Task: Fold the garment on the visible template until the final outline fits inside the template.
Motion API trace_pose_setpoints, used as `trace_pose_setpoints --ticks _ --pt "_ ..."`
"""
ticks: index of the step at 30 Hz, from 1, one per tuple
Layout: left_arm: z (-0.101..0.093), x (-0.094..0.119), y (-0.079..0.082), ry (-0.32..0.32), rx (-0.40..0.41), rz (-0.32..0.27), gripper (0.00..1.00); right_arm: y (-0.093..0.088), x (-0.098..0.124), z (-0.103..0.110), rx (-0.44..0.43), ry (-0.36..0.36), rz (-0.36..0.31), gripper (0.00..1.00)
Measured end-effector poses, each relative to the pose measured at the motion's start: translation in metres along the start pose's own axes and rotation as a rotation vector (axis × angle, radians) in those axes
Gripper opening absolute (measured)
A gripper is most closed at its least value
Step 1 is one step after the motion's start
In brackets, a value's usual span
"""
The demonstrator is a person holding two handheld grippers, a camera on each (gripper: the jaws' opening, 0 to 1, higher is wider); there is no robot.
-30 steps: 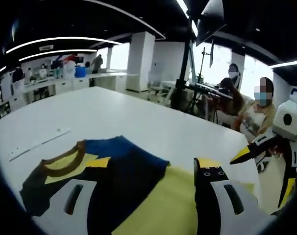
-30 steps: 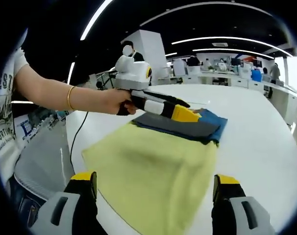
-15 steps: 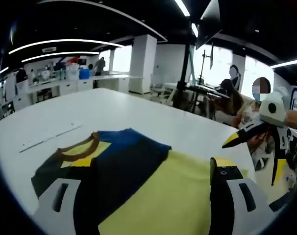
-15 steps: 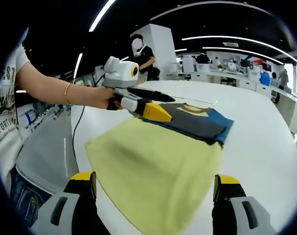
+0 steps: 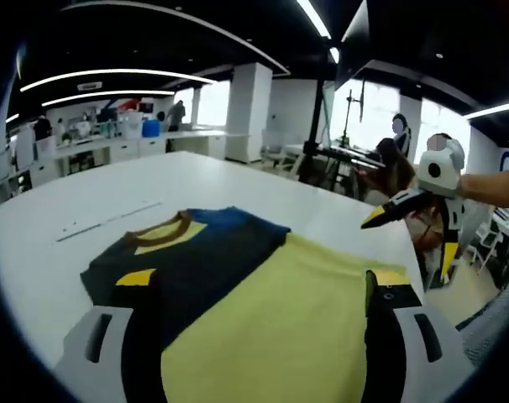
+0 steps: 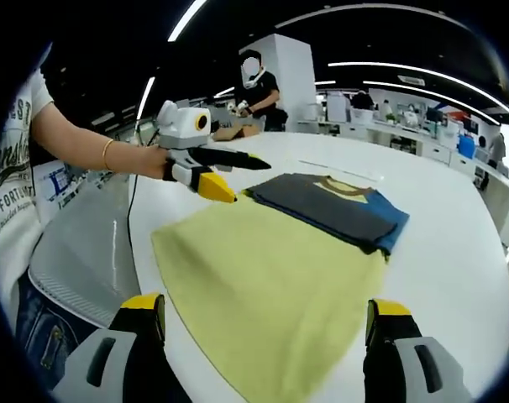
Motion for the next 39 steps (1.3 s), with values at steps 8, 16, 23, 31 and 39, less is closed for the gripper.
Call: trace_pose_setpoints --ticks 8,16,23,31,39 --pt "-0.003 0.036 -0.013 0.013 0.02 0.001 0.97 -0.001 0.001 0.007 0.036 0.024 0.028 0.97" --pt "-0.014 0.066 -0.019 0.004 -0.026 0.026 0.95 -0.005 0.003 0.012 0.074 0.037 0.073 0.91" --pt "-0.027 0.087 -0.033 -0.023 -0.045 0.057 0.88 -0.012 0.009 0.017 0.097 0.036 0.108 0.83" --pt "-0.041 0.103 -0.049 -0.059 -0.055 0.108 0.77 -0.023 0.012 0.019 0.117 0.039 0.152 0.7" --pt "-0.051 0.115 -0.068 -0.086 -0.104 0.211 0.6 -0.036 0.014 0.018 0.135 0.024 0.197 0.62"
Point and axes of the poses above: the point that each gripper's makers call its tool centre point, and the gripper's own axes: x roughly backward along the fingers, z roughly to its left, y roughly out of its top, the point moved 8 cm from there along x, roughly backward along the fingers, and after that the axes turned 1 degree about x, right-handed, at the moved point
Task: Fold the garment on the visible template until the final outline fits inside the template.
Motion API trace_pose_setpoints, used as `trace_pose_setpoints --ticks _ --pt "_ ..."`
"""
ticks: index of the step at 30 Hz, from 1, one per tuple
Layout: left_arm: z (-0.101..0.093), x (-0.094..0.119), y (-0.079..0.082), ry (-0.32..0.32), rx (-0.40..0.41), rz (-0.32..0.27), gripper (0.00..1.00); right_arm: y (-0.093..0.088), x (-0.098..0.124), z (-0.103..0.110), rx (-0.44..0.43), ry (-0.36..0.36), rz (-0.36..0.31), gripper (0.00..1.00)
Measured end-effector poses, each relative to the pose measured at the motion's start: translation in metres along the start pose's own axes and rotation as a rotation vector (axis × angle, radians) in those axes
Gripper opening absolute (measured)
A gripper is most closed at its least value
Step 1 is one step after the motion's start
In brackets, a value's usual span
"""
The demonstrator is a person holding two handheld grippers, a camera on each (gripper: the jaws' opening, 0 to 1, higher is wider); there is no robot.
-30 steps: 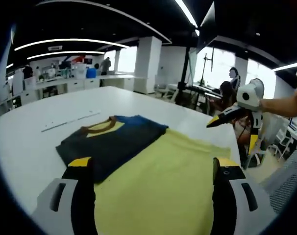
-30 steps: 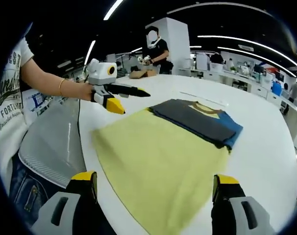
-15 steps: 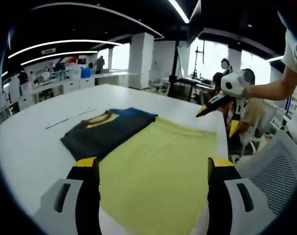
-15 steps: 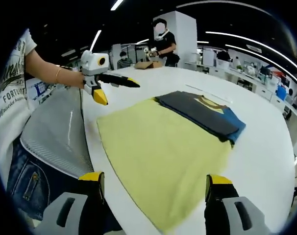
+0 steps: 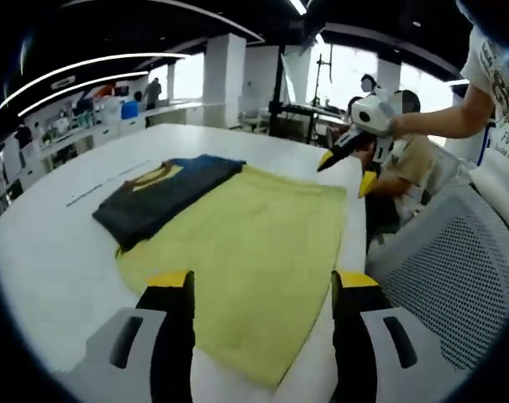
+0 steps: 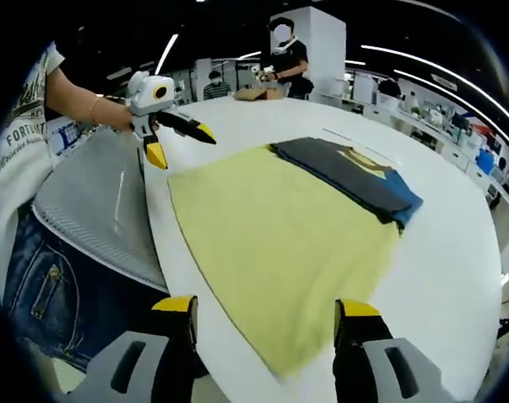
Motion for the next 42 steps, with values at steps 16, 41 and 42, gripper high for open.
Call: trace_pose_setpoints --ticks 16,41,42 --pt "-0.013 0.001 -0.035 -0.031 -0.109 0.202 0.43 -0.027 -0.005 -0.009 0.053 -0.024 0.134 0.43" --pt "-0.004 0.001 -0.043 -0.012 -0.175 0.332 0.16 -0.025 -0.012 -0.023 0.134 -0.002 0.214 0.14" --pt "-0.003 0.001 -0.043 -0.009 -0.175 0.334 0.15 -0.025 -0.013 -0.023 0.132 0.0 0.216 0.11"
Point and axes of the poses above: the point that each gripper's makers call its tool centre point, and the gripper's own axes: x roughly backward along the fingers, z roughly to its left, y roughly out of its top, the point moved 8 cm from there along x, roughly backward along the fingers, and after that the axes turned 1 degree about x, right-handed, at the moved point
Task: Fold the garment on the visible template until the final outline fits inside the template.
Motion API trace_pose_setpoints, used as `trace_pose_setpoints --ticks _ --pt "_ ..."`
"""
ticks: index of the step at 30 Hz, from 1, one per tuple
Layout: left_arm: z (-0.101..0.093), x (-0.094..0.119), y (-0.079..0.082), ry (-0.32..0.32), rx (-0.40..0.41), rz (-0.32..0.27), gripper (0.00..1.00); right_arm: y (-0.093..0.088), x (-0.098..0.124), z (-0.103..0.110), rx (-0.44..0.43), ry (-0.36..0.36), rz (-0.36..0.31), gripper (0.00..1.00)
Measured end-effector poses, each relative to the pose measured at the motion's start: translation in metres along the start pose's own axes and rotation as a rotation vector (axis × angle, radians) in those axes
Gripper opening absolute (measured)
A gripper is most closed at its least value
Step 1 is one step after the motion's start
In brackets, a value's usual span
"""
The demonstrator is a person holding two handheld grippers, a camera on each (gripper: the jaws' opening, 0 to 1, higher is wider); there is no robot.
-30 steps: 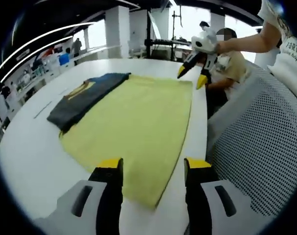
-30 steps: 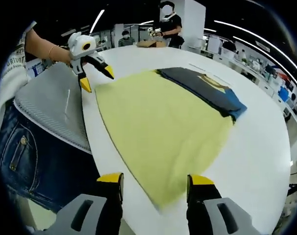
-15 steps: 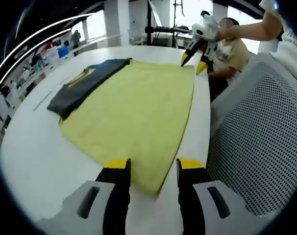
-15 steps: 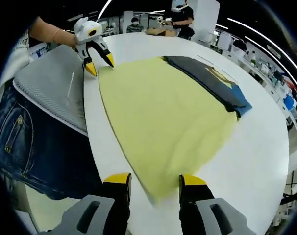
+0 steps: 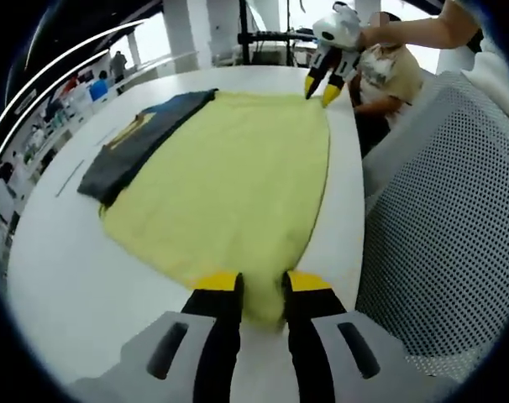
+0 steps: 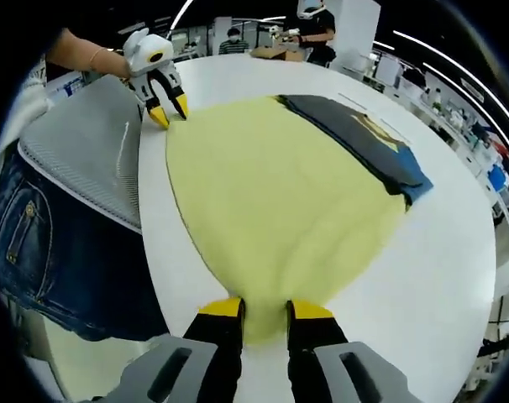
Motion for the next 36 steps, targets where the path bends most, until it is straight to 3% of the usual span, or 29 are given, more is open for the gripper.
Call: trace_pose_setpoints --ticks 12,25,36 --pt "0.007 0.001 0.002 0.057 0.007 0.012 0.02 0.004 -0.002 -0.005 0.02 0.002 0.021 0.0" --pt "0.003 0.011 0.007 0.07 0.005 -0.005 0.01 0.003 0.007 0.001 -0.008 -0.024 -0.012 0.0" --pt "-0.013 0.016 0.005 0.065 0.011 0.003 0.01 -0.003 0.017 0.016 -0.044 -0.021 -0.033 0.0"
Point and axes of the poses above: the point that each gripper's makers call its tool centre point, and the gripper's own axes: x roughly backward along the fingers, z roughly to its left, y roughly out of its top, the point moved 8 cm from there along x, roughly backward along the fingers, and after that the axes turned 1 degree about x, right-handed, at the moved point
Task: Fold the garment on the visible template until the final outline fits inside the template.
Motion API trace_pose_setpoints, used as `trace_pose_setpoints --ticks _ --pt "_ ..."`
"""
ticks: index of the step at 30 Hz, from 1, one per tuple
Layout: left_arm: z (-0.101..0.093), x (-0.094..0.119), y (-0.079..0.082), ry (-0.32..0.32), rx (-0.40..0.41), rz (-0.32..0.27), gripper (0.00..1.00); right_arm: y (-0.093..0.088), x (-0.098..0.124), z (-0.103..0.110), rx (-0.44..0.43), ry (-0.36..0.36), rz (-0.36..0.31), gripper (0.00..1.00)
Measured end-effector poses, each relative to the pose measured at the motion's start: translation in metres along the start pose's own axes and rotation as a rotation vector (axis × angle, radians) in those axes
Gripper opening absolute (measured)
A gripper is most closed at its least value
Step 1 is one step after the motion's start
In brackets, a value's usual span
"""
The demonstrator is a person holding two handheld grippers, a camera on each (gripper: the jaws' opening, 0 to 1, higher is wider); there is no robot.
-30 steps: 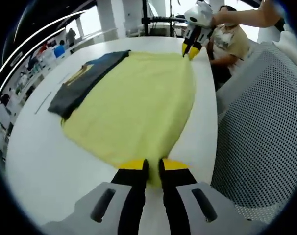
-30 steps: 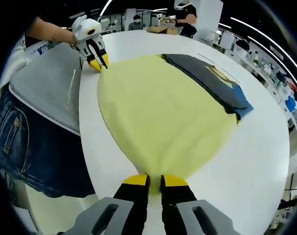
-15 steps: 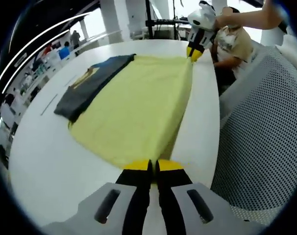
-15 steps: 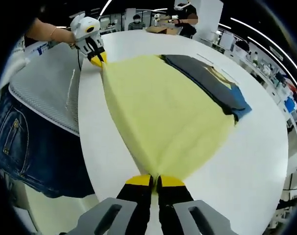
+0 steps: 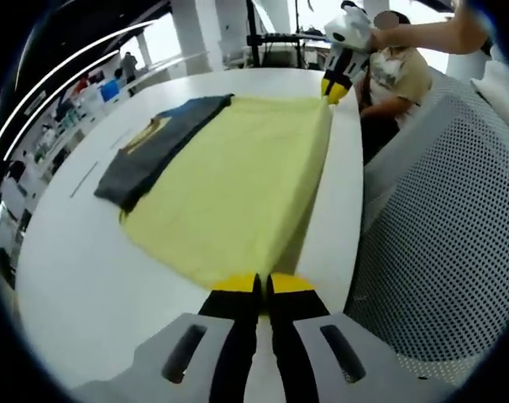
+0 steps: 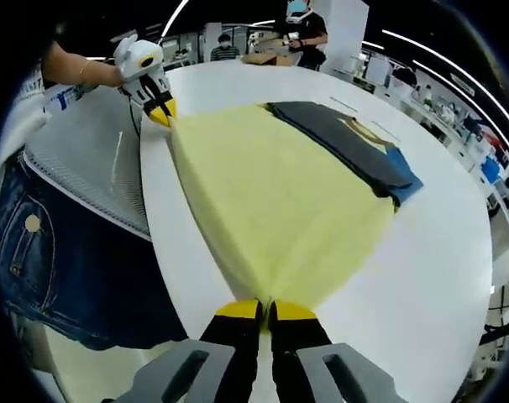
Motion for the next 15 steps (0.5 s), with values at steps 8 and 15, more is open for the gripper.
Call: trace_pose_setpoints --ticks 8,15 --pt "-0.012 0.01 -0.002 -0.012 0.02 0.005 0.01 -0.005 0.007 0.014 -0.02 0.01 -0.009 0.0" --pt "-0.024 0.021 -0.004 -0.028 0.035 0.011 0.01 -0.009 0.014 0.029 -0.029 0.022 -0.018 0.0"
Point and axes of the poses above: the point that each gripper's makers call its tool centre point, and the gripper's own axes: x roughly backward along the fingers, z roughly to its left, y roughly out of its top, the point moved 8 cm from there along x, roughly backward along the fingers, and after that the axes turned 1 degree about x, right-handed, at the moved point
